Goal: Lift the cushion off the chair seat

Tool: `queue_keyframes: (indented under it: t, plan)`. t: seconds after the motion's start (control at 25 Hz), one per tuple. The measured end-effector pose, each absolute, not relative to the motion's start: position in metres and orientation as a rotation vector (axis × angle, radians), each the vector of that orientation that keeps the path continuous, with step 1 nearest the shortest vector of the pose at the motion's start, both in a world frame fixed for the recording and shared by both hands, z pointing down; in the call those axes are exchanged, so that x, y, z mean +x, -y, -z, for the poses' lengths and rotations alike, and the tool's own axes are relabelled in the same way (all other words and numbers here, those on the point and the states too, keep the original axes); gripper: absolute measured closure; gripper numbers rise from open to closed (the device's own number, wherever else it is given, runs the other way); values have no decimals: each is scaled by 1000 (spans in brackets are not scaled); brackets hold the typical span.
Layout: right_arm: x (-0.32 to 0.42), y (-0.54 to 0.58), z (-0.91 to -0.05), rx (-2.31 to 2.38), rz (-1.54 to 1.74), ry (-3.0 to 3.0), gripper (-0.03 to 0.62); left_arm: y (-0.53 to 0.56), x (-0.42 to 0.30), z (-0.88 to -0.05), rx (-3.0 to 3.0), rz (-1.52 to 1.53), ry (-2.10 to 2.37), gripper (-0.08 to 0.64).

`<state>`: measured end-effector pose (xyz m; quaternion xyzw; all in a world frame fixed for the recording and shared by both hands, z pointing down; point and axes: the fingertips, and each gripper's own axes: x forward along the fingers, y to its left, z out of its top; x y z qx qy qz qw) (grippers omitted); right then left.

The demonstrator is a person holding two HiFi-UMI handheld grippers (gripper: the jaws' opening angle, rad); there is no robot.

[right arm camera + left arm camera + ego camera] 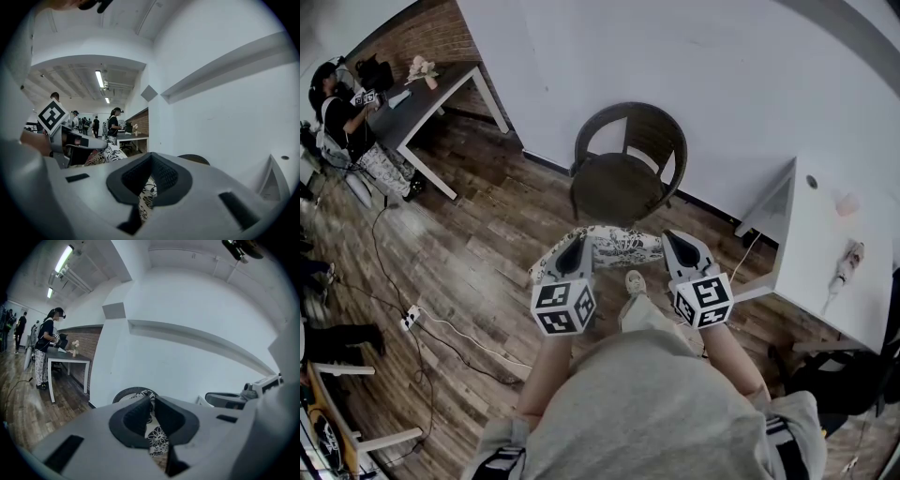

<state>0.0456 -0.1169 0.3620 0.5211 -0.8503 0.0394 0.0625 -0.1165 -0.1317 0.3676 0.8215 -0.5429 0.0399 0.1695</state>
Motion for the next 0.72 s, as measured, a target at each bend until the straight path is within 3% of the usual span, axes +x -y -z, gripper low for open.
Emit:
queue_keyframes:
  t: [0.72]
  plan:
    - [45, 123, -362, 1588, -112, 2556, 597, 139, -120, -369, 2329, -115, 1544, 529]
